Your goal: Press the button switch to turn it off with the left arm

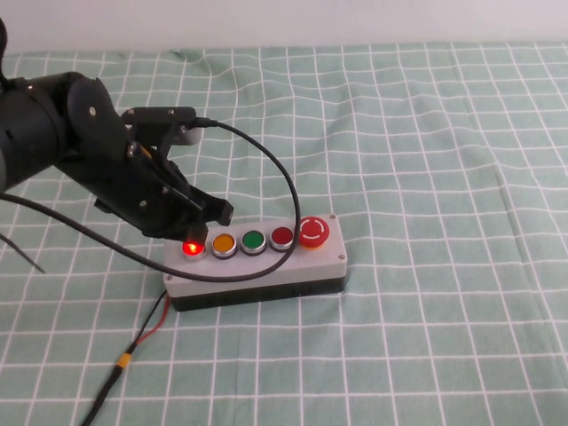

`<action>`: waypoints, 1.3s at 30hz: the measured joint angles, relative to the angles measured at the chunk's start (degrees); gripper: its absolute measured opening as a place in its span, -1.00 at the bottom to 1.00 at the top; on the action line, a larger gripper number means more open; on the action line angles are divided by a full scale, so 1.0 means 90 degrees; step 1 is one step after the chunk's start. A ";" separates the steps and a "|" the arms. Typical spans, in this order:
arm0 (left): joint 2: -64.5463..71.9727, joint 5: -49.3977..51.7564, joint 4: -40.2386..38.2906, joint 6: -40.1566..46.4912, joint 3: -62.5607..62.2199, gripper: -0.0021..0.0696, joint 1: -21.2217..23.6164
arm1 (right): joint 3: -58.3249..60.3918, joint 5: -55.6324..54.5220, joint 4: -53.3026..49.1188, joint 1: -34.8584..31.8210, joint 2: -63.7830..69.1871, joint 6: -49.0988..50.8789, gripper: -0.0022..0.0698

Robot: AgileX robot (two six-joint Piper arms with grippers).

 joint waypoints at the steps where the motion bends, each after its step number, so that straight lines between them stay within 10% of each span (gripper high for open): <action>1: -0.0061 -0.0016 0.0000 0.0000 0.0040 -0.95 0.0000 | 0.0000 0.0000 0.0000 0.0000 0.0000 0.0000 -0.99; 39: -0.9542 0.0716 0.1217 -0.1901 0.3181 -0.95 0.0000 | 0.0000 0.0000 0.0000 0.0000 0.0000 0.0000 -0.99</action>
